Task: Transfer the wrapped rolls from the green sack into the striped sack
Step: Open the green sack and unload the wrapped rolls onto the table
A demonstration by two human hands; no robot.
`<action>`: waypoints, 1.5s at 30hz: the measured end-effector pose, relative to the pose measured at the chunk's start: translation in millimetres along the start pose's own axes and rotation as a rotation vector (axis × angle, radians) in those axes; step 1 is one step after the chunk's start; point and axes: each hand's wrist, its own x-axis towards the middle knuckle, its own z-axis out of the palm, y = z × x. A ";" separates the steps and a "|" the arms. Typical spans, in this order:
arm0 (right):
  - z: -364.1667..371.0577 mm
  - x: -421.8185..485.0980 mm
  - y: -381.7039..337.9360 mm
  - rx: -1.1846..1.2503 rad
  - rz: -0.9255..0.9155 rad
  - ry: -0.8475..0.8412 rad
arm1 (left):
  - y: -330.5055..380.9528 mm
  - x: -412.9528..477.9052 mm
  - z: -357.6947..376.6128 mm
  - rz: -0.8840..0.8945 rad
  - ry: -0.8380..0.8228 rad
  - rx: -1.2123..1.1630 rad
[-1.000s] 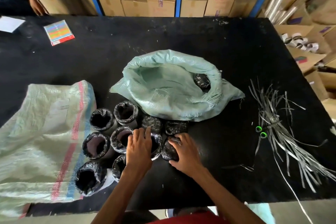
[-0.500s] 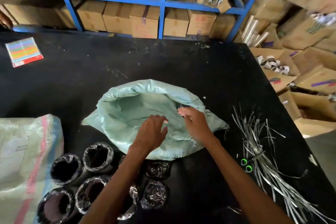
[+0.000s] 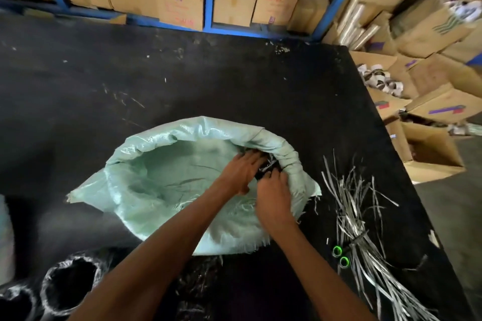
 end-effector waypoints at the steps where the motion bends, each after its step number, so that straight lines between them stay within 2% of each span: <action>1: -3.0 10.2 6.3 -0.051 0.009 -0.005 | 0.4 6.9 0.8 -0.005 0.000 0.034; 6: -19.4 54.3 32.9 -0.278 0.055 -0.144 | -1.4 37.7 -10.8 -0.003 0.005 0.066; 10: -16.5 64.5 38.1 -0.572 0.068 -0.226 | 1.2 57.1 -17.4 -0.061 0.083 -0.094; 14: -9.7 67.6 41.6 -0.880 -0.068 -0.259 | 5.3 65.3 -14.2 -0.111 0.039 -0.044; 18: -11.3 76.2 53.6 -0.964 -0.174 -0.212 | 1.0 68.1 -8.0 -0.115 -0.036 -0.039; 23: -7.2 89.9 65.2 -0.912 -0.226 -0.325 | 0.2 72.3 -15.6 -0.096 -0.065 -0.090; 27: -19.1 96.7 81.4 -0.718 -0.342 -0.269 | -2.6 65.8 -14.0 -0.083 -0.017 -0.121; 31: -21.6 101.9 92.4 -0.346 -0.302 -0.198 | -18.3 62.6 -22.6 -0.060 0.035 -0.167; 34: -23.4 106.3 88.8 -0.117 -0.292 -0.181 | -42.8 61.3 -47.4 -0.028 0.017 -0.260; 39: -40.4 107.7 84.7 0.301 -0.336 -0.105 | -73.4 51.0 -103.7 -0.078 -0.015 -0.394; 42: -51.7 110.4 80.5 0.489 -0.324 -0.175 | -84.6 44.4 -136.9 -0.112 -0.071 -0.359; 45: -65.4 117.1 83.2 0.798 -0.349 -0.397 | -97.6 36.6 -161.7 -0.156 -0.187 -0.450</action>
